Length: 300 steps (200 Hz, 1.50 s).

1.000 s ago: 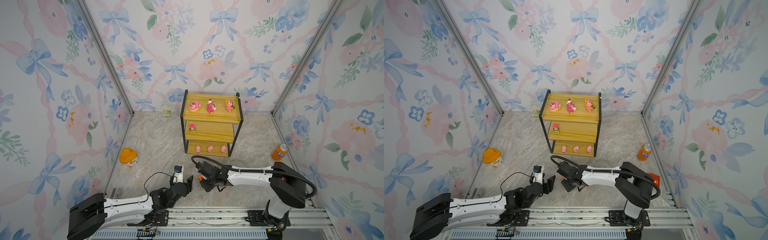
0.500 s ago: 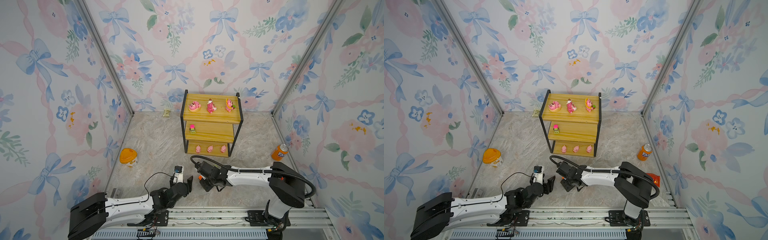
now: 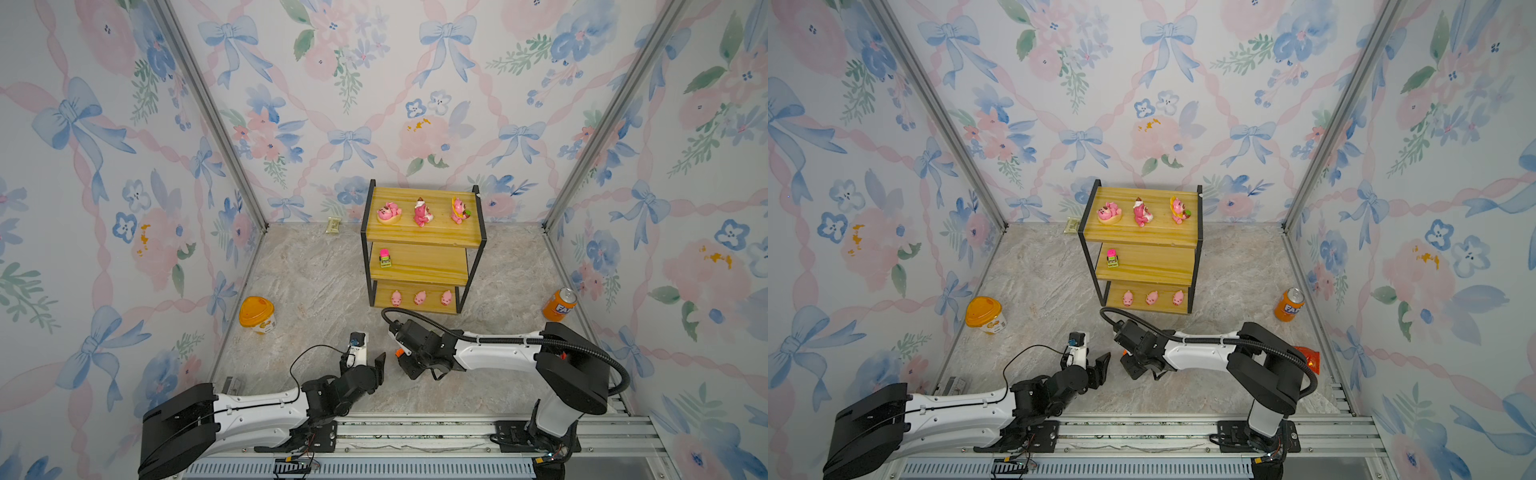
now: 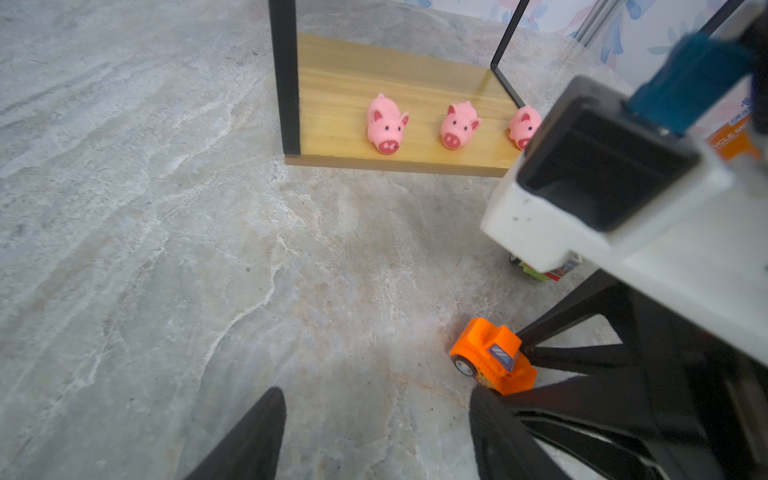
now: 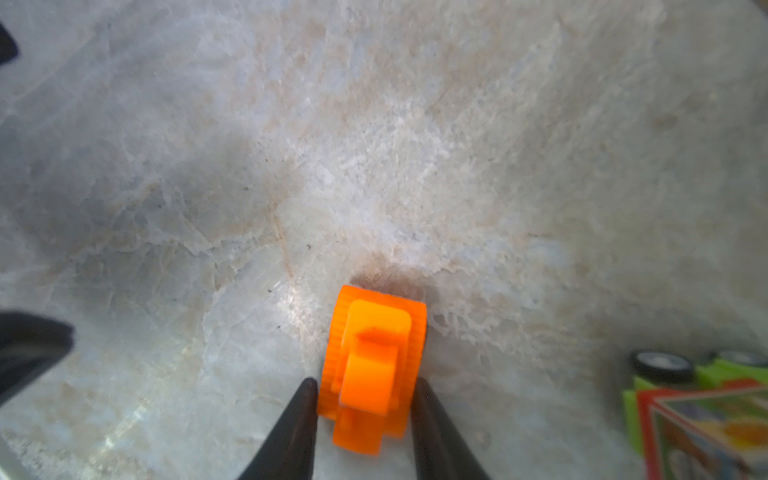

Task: Place and organize the plastic toys onto the shelf
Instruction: 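Lift the orange bulldozer and carry it to the middle shelf with the right gripper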

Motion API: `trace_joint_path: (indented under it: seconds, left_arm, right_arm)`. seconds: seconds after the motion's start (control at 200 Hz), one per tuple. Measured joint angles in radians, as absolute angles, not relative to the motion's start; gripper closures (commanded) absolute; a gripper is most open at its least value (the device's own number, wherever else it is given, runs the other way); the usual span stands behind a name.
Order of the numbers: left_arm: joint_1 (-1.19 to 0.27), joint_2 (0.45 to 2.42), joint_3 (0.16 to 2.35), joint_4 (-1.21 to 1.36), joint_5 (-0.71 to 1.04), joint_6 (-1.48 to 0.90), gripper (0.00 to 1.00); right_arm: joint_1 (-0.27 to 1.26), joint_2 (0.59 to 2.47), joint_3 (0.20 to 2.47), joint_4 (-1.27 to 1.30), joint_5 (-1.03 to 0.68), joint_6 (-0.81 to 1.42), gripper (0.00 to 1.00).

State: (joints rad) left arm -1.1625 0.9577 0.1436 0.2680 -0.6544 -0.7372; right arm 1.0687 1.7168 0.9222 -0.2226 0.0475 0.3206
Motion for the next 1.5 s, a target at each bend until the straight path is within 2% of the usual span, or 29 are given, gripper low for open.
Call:
trace_joint_path:
  seconds: [0.24,0.455,0.735,0.9,1.15,1.5]
  left_arm:
    - [-1.163,0.959,0.144,0.268,-0.654,-0.744,0.29]
    - [-1.163,0.968,0.143,0.268,-0.654,-0.744,0.29]
    - [-1.163,0.973,0.143,0.268,-0.654,-0.744,0.29]
    - [-1.163,0.973,0.143,0.268,-0.654,-0.744,0.29]
    - [-1.163,0.998,0.143,0.276,-0.654,-0.744,0.29]
    - [-1.163,1.013,0.143,0.291,-0.654,-0.744,0.29]
  right_arm:
    - [1.066,1.721,0.907,-0.174,0.049,0.306,0.66]
    - [1.066,1.709,0.874,-0.118,0.049,0.305,0.74]
    - [1.063,1.673,0.849,-0.130,0.051,0.293,0.76]
    - [1.051,1.573,0.857,-0.209,0.082,0.260,0.76]
    - [0.924,1.418,0.957,-0.244,0.110,0.203,0.77]
    - [0.818,1.455,1.157,-0.251,0.129,0.108,0.77]
